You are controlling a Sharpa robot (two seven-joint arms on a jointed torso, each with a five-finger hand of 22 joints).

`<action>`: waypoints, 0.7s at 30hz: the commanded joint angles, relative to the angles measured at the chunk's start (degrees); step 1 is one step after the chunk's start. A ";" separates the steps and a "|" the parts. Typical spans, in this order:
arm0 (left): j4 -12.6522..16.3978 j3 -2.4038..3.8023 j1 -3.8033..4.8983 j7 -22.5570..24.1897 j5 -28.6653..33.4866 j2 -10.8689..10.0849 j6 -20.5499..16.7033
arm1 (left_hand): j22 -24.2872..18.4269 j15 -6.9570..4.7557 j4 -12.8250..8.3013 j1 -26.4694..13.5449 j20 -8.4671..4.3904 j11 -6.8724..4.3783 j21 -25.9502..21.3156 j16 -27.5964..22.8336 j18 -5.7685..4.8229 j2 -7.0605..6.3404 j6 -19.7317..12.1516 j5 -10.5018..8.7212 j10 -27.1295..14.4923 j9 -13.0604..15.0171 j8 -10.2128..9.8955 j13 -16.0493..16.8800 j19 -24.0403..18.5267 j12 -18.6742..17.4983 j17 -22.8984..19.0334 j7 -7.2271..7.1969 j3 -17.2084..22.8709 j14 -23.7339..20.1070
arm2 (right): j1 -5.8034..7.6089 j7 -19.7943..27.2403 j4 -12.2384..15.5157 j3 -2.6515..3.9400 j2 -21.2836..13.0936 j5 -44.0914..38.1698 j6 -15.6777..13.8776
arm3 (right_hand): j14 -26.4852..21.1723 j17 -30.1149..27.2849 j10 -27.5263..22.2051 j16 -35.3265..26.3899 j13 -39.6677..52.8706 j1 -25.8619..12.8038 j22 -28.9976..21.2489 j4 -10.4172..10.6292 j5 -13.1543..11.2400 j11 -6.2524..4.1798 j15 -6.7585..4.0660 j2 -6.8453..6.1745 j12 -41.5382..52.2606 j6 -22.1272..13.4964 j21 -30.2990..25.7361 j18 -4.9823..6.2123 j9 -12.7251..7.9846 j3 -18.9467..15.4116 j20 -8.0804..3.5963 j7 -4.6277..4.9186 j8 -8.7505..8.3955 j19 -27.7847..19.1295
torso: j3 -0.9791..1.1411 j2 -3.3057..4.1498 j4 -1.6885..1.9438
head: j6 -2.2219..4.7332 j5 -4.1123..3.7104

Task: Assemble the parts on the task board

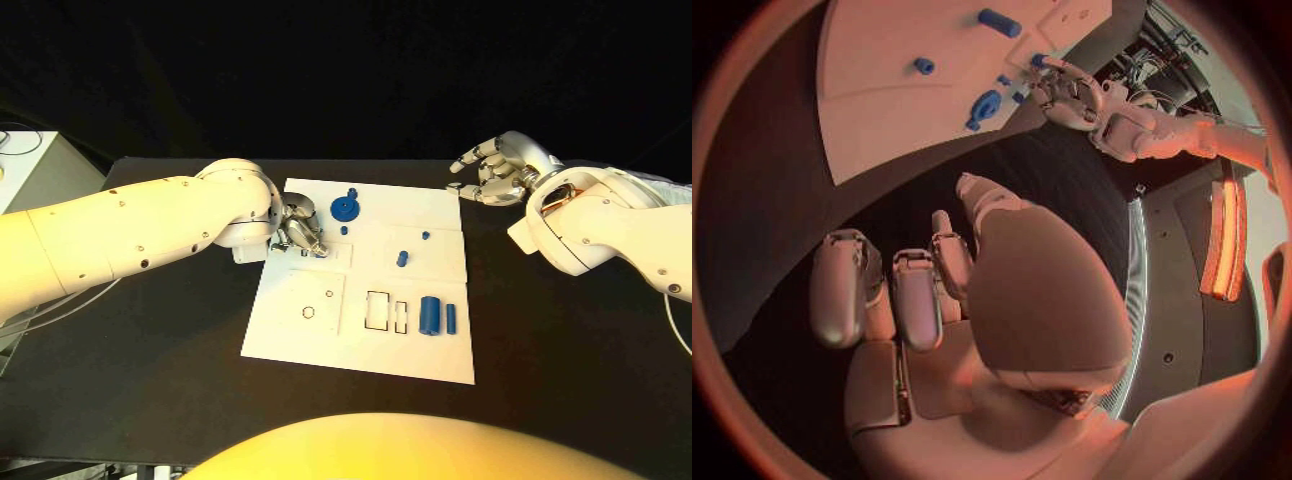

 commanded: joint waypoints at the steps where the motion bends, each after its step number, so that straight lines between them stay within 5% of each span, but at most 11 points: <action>1: 0.70 0.16 -0.05 0.20 2.53 -0.16 0.67 | 0.07 -0.27 -13.30 0.06 0.06 -0.05 0.39 0.12 -0.63 0.52 0.50 0.33 -0.07 -0.04 -0.02 -0.09 0.45 -0.15 6.32 -0.24 13.15 3.90 | -0.10 0.24 0.00 0.00 -0.03 -0.25 0.76 | 3.12 5.63 -0.39 -0.34 0.62 -0.37 6.37 -0.03 0.21 0.20 -0.38 0.06 -0.14 -0.39 -0.19 1.02 0.10 0.19 -0.02 0.10 0.14 -0.28 | 0.02 0.01 -0.05 | -0.01 -0.12; 9: 1.27 0.62 0.52 0.03 4.22 -0.74 2.33 | 0.02 -0.28 -13.41 0.09 0.05 -0.06 0.38 0.08 -0.61 0.59 0.49 0.34 -0.19 -0.04 -0.09 -0.29 0.42 -0.27 6.19 -0.25 13.24 3.86 | -0.17 0.24 -0.03 0.00 -0.02 -0.25 0.79 | 3.11 5.58 -0.43 -0.38 0.57 -0.41 6.35 -0.06 0.26 0.20 -0.38 0.02 -0.17 -0.46 -0.26 1.03 0.11 0.34 -0.02 0.11 0.23 -0.29 | 0.05 -0.05 0.06 | -0.02 -0.15; 21: -0.92 0.85 2.82 -0.40 5.11 0.54 7.45 | 0.16 -0.31 -13.72 0.15 0.04 -0.08 0.46 0.09 -0.64 0.67 0.48 0.36 -0.44 -0.05 -0.24 -0.61 0.46 -0.50 6.26 -0.25 13.41 3.87 | -0.33 0.21 -0.24 -0.01 0.25 -0.24 0.90 | 3.12 5.63 -0.41 -0.35 0.59 -0.40 6.35 -0.06 0.31 0.20 -0.38 0.02 -0.14 -0.47 -0.26 1.03 0.11 0.38 -0.02 0.10 0.25 -0.28 | 0.10 0.01 0.00 | 0.04 -0.01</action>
